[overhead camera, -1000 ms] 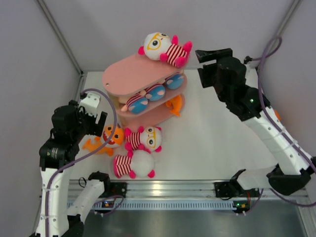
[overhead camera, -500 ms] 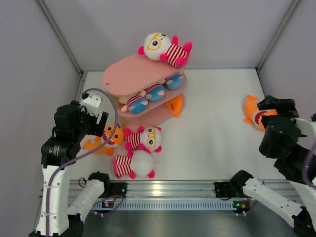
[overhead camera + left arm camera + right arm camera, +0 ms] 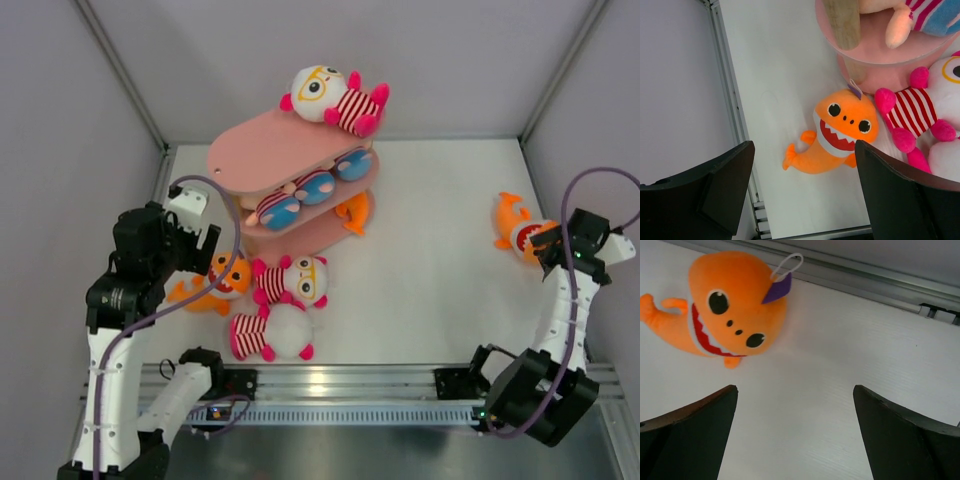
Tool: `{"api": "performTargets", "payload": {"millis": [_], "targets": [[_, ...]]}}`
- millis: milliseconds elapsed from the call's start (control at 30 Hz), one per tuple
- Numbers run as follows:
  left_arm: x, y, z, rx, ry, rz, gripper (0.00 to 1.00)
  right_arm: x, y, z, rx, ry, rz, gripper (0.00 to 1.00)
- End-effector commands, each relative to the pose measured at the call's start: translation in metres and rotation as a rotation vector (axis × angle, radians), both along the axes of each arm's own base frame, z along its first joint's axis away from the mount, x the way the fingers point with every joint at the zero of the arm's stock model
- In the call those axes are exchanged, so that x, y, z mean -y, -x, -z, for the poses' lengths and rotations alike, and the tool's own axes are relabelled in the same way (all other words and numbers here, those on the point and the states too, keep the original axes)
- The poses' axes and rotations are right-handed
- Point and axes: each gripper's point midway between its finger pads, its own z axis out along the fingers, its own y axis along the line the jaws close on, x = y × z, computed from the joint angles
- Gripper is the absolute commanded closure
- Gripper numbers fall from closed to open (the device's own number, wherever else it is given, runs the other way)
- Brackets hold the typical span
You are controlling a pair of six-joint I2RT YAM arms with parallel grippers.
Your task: Place and organize the stuffed toys onto the shelf
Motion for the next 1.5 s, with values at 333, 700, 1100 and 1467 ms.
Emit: {"api": "performTargets", "payload": {"millis": [333,700,1100,1467], "targets": [[-0.011,-0.010,-0.007,-0.020,-0.057,-0.041,0.13,0.042,-0.069,0.043,0.149,-0.083,-0.189,0.01],[-0.013,-0.010,-0.009,-0.073,-0.067,-0.055,0.14,0.050,-0.073,0.091,0.044,-0.115,-0.236,0.81],[0.003,0.000,-0.023,-0.081,-0.016,0.030,0.15,-0.024,-0.073,-0.038,0.181,0.129,-0.512,1.00],[0.055,0.025,-0.044,-0.085,0.135,0.302,0.19,-0.164,-0.028,-0.126,0.026,0.268,-1.135,1.00]]}}
